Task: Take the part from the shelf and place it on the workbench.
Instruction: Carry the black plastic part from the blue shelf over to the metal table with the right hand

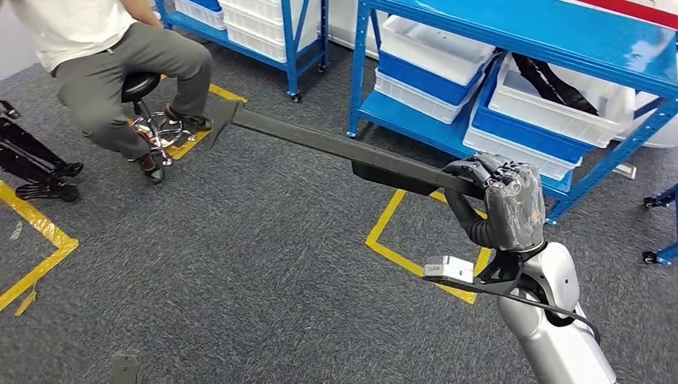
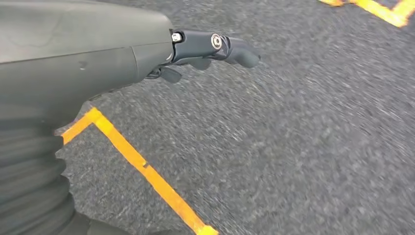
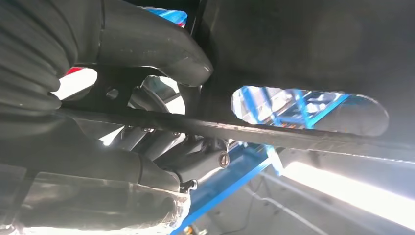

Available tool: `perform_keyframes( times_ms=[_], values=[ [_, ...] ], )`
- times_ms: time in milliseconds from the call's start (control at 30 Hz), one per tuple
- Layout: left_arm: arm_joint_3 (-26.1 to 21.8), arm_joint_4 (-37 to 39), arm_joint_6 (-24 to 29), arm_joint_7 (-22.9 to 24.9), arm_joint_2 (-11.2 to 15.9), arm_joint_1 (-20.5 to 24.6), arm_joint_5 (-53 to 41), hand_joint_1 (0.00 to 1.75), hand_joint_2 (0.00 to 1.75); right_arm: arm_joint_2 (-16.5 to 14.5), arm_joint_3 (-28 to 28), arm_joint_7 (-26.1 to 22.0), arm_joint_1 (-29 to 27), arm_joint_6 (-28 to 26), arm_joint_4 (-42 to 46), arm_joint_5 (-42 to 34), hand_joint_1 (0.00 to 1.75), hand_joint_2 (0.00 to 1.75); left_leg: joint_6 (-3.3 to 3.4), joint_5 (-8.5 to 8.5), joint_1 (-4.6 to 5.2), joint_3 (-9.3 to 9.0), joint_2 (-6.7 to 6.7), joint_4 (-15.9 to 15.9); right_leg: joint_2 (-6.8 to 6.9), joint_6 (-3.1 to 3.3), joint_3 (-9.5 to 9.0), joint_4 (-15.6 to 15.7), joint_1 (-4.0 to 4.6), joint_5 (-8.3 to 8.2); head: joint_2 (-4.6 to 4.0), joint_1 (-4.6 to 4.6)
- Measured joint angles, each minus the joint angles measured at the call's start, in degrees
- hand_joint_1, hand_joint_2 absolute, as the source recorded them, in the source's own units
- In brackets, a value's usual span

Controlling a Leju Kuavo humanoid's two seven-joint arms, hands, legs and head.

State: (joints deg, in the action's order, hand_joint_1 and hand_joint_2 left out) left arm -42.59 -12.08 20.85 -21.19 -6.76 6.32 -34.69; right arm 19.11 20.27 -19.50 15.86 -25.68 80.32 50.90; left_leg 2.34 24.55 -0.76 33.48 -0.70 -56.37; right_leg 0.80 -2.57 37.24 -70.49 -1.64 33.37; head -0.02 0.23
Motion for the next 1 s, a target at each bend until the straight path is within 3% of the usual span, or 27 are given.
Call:
perform_keyframes(
  times_ms=[33,67,133,200,267,300,333,400,467,533,567,600,667,733,767,833,900,1000],
  values=[
    [-0.01,-0.01,0.03,0.01,-0.01,-0.07,-0.06,0.00,1.75,0.12,0.02,0.00,-0.21,0.00,0.00,0.00,1.75,1.75,0.13,-0.07,0.25,0.10,-0.82,-0.01,-0.30,0.00,1.58,-2.93,0.22,0.82,0.00,-0.01],
    [-0.01,-0.01,0.02,0.02,-0.01,-0.15,-0.11,0.00,1.75,0.22,0.03,0.00,-0.37,0.00,0.00,0.00,1.75,1.75,0.23,-0.12,0.53,0.12,-1.64,-0.02,-0.49,-0.13,1.96,-3.34,0.51,0.54,-0.01,-0.01],
    [-0.01,-0.01,0.01,0.04,-0.02,-0.24,-0.15,0.00,1.75,0.46,0.03,0.00,-0.41,-0.01,0.01,-0.01,1.75,1.75,0.37,-0.22,1.09,0.07,-3.34,-0.04,-1.40,-0.24,-0.70,2.96,1.19,-2.64,-0.01,-0.01],
    [-0.02,0.01,-0.04,0.07,-0.13,-0.28,-0.15,0.00,1.75,0.75,0.03,0.00,-0.29,0.01,0.02,-0.02,1.75,1.75,0.42,-0.31,1.45,0.20,-4.76,-0.10,-3.49,0.57,-4.28,11.08,1.72,-5.89,0.00,-0.05],
    [-0.05,0.02,-0.08,0.11,-0.18,-0.47,-0.12,0.00,1.75,0.94,0.09,-0.01,-0.16,0.05,0.02,-0.02,1.75,1.75,0.17,-0.48,1.54,0.63,-5.78,-0.16,-4.28,1.57,-5.50,13.78,2.07,-6.89,0.01,-0.06],
    [-0.07,0.02,-0.09,0.13,-0.13,-0.61,-0.09,0.00,1.75,0.96,0.16,-0.02,-0.06,0.08,0.02,-0.01,1.75,1.75,-0.03,-0.60,1.56,0.84,-6.27,-0.18,-3.66,1.86,-5.56,13.87,2.14,-7.04,0.01,-0.03],
    [-0.07,0.01,-0.09,0.12,-0.07,-0.74,-0.07,0.00,1.75,0.93,0.23,-0.02,0.08,0.10,0.02,-0.01,1.75,1.75,-0.25,-0.51,1.51,1.06,-6.22,-0.40,-3.14,2.15,-5.62,14.05,1.78,-7.20,0.01,-0.02],
    [-0.06,0.01,-0.09,0.04,0.00,-0.78,-0.04,0.00,1.75,0.87,0.37,-0.04,0.37,0.15,0.02,-0.02,1.75,1.75,-0.77,1.06,1.61,2.23,-4.05,-2.73,-1.95,3.16,-5.91,14.62,1.09,-7.43,0.00,-0.15],
    [-0.05,0.01,-0.10,-0.04,0.05,-0.64,-0.05,0.00,1.75,0.87,0.45,-0.08,0.55,0.20,0.02,-0.08,1.75,1.75,-1.52,4.65,1.36,5.51,-1.05,-9.39,-0.64,4.04,-6.18,14.89,0.98,-7.38,-0.01,-0.33],
    [-0.05,0.01,-0.10,-0.05,0.10,-0.59,-0.17,0.00,1.75,0.92,0.52,-0.09,0.45,0.20,0.02,-0.25,1.75,1.75,-2.34,7.20,0.58,9.18,0.03,-16.31,0.67,4.19,-6.24,14.86,1.07,-7.25,-0.01,-0.41],
    [-0.05,0.01,-0.09,-0.02,0.10,-0.61,-0.32,0.00,1.75,0.97,0.54,-0.08,0.25,0.18,0.05,-0.36,1.75,1.75,-2.71,6.91,0.16,9.73,0.30,-17.10,1.30,4.10,-6.26,14.83,1.04,-7.16,-0.01,-0.44],
    [-0.05,0.00,-0.07,0.01,0.11,-0.60,-0.47,0.00,1.75,1.02,0.55,-0.06,-0.01,0.16,0.13,-0.45,1.75,1.75,-3.04,5.64,-0.21,9.08,0.68,-15.63,1.91,3.94,-6.30,14.78,0.98,-7.05,-0.01,-0.44],
    [-0.05,-0.01,-0.01,0.07,0.12,-0.53,-0.73,0.00,1.75,1.20,0.51,0.05,-0.58,0.08,0.48,-0.55,1.75,1.75,-3.45,1.95,-0.70,4.86,2.84,-7.69,3.03,3.35,-6.50,14.49,0.93,-6.63,-0.01,-0.48],
    [-0.04,-0.01,0.04,0.14,0.11,-0.37,-0.93,0.00,1.75,1.51,0.37,0.20,-1.09,0.02,1.03,-0.53,1.75,1.75,-3.10,0.16,-0.58,1.69,4.58,-1.94,4.01,2.55,-6.64,14.18,1.29,-6.11,0.00,-0.36],
    [-0.04,-0.01,0.04,0.17,0.10,-0.31,-1.04,0.00,1.75,1.65,0.30,0.25,-1.30,-0.01,1.31,-0.52,1.75,1.75,-2.73,0.13,-0.38,1.32,4.74,-1.11,4.50,2.18,-6.69,14.14,1.49,-5.94,0.00,-0.25],
    [-0.03,-0.01,0.05,0.20,0.10,-0.31,-1.20,0.00,1.75,1.82,0.25,0.28,-1.61,-0.04,1.81,-0.50,1.75,1.75,-1.80,-0.07,-0.07,1.38,3.36,-0.89,5.50,1.46,-6.92,14.31,1.72,-5.75,0.00,-0.07],
    [-0.02,-0.02,0.07,0.20,0.05,-0.25,-1.23,0.00,1.75,2.02,0.13,0.30,-1.85,-0.09,2.20,-0.51,1.75,1.75,-0.81,-0.52,-0.09,1.02,2.22,-0.25,4.17,1.12,-6.50,12.74,1.59,-4.58,0.01,-0.03],
    [0.01,-0.02,0.06,0.20,0.04,-0.05,-1.31,0.00,1.75,2.57,-0.11,0.41,-2.61,-0.20,2.38,-0.50,1.75,1.75,-0.02,-0.80,-0.21,0.86,0.21,0.07,0.09,1.67,-1.59,2.32,1.01,0.12,0.00,0.43]
  ],
)
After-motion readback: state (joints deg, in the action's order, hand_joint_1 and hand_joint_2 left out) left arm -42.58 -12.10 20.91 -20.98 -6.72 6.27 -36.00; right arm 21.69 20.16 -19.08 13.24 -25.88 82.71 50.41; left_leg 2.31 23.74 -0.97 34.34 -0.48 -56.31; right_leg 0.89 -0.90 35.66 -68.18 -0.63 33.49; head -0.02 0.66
